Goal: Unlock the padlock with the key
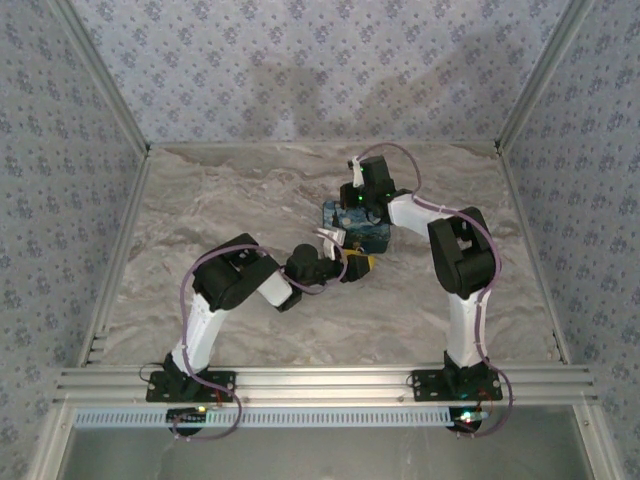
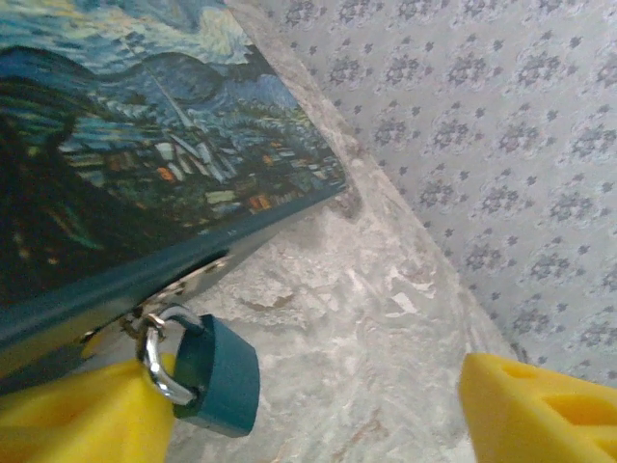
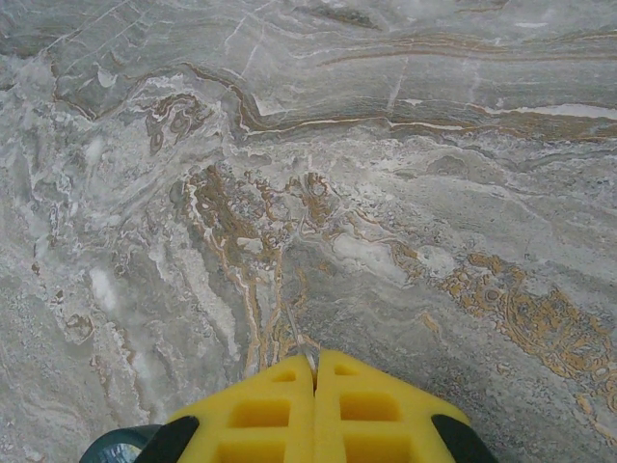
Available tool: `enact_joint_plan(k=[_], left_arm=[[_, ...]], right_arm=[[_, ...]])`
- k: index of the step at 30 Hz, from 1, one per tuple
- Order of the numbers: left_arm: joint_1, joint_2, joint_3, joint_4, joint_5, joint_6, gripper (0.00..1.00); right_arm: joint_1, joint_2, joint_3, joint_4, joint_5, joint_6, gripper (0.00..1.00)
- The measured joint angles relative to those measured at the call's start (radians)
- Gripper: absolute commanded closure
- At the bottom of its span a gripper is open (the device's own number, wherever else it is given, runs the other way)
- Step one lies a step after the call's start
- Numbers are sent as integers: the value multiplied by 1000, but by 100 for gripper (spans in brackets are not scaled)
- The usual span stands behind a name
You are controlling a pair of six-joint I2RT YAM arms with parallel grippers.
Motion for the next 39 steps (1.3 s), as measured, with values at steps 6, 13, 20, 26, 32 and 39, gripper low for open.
enact_joint_plan(k=[6,13,20,26,32,39], left_arm=[[-8,0,20,-26,-4,0,23],[-16,8,71,-108,-9,-26,30],[-13,9,71,-139,-39,-55,49],[2,10,71,-161,-31,-74,59],[10,10,71,-171,-29,-54,71],[19,10,71,-188,-29,-14,84]], right_arm=[[0,-10,-10,1,1,0,100],[-2,-13,-12,1,0,8,100],[-2,-18,-19,1,0,8,100],[-2,-30,-33,1,0,8,100],[-2,-31,-34,1,0,11,100],[-2,-32,-35,1,0,12,100]])
